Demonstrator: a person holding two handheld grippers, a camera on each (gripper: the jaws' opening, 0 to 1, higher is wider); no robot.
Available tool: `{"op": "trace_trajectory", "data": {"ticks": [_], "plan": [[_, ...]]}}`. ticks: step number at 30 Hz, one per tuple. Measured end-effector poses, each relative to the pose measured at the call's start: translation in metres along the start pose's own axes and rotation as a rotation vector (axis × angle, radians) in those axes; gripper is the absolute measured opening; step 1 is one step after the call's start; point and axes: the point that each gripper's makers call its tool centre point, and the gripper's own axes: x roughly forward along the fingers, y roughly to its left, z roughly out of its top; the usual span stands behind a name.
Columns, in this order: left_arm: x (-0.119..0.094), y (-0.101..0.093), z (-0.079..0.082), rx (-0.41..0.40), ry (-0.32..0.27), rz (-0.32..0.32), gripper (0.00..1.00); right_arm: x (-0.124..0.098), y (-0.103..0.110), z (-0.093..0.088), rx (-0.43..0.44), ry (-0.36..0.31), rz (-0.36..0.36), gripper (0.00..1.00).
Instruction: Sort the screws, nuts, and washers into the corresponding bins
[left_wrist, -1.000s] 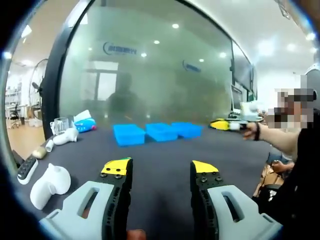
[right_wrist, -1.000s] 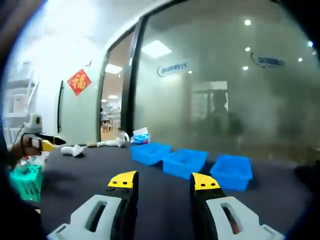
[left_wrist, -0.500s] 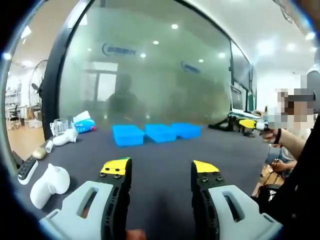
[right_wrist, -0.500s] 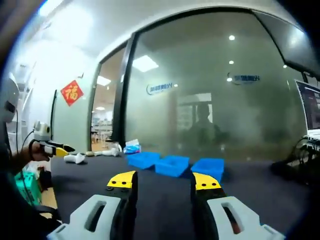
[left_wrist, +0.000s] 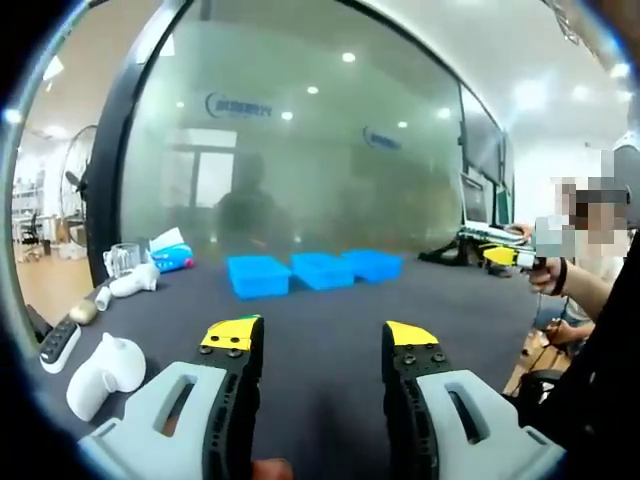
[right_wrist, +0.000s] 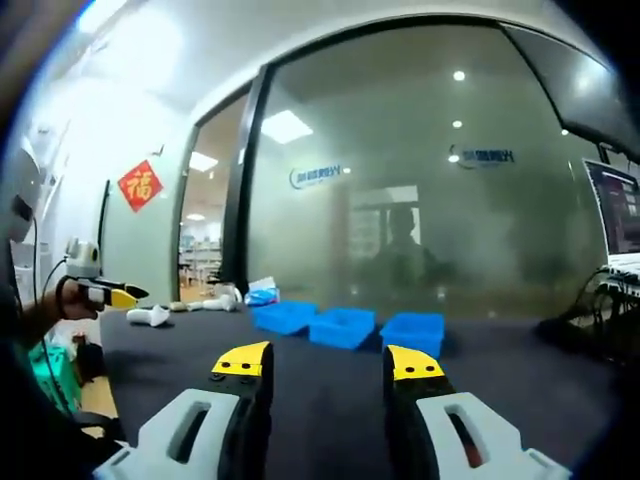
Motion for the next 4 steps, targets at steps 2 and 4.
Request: {"op": "trace_trajectory", "data": {"ticks": [2,4], "plan": [[0.0003,0.0003,0.0005,-0.001,-0.002,0.000,0.46,-0.0002,0.0004,0.0006,0.002,-0.001,0.000,0.41],[0.0005,0.0002,0.0008,-0.002,-0.003,0.000,0.46,-0.0004,0.0004,0.0011,0.002,-0.002,-0.001,0.41]]}}
